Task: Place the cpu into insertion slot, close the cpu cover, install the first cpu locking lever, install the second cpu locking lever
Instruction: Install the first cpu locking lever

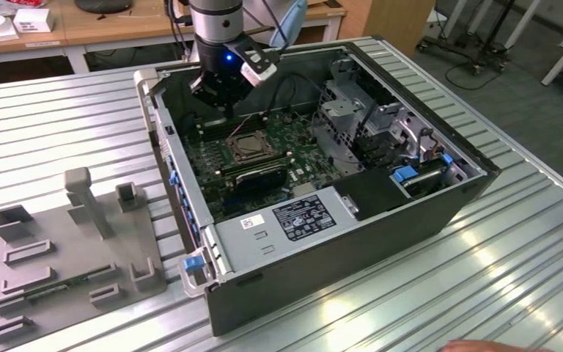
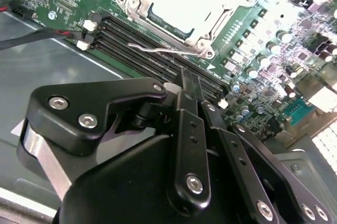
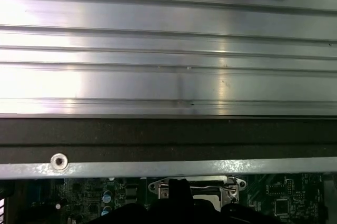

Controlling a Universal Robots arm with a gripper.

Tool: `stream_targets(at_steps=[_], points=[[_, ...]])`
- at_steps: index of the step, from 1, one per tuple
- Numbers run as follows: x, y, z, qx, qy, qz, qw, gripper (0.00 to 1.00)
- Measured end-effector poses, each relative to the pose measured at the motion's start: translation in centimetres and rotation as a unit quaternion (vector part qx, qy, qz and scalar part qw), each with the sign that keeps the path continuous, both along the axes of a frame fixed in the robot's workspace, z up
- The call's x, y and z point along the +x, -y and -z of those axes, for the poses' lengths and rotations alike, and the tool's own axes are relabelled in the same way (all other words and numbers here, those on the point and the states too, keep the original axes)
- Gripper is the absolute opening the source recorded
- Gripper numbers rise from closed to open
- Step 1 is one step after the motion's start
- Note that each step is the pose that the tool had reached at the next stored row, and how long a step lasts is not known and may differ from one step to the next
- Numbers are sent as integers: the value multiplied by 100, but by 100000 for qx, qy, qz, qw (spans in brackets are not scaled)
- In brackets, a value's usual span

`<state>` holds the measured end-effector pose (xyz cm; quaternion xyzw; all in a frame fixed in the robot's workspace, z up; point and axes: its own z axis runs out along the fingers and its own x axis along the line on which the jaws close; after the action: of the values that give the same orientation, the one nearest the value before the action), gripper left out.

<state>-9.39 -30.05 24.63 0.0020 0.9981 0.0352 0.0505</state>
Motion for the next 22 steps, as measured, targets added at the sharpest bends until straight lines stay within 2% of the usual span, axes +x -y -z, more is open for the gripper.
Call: stream_targets(at_steps=[5, 22], points=[[0, -1, 12, 145, 10, -1, 100000, 11], [0, 0, 40, 197, 6, -2, 100000, 11]])
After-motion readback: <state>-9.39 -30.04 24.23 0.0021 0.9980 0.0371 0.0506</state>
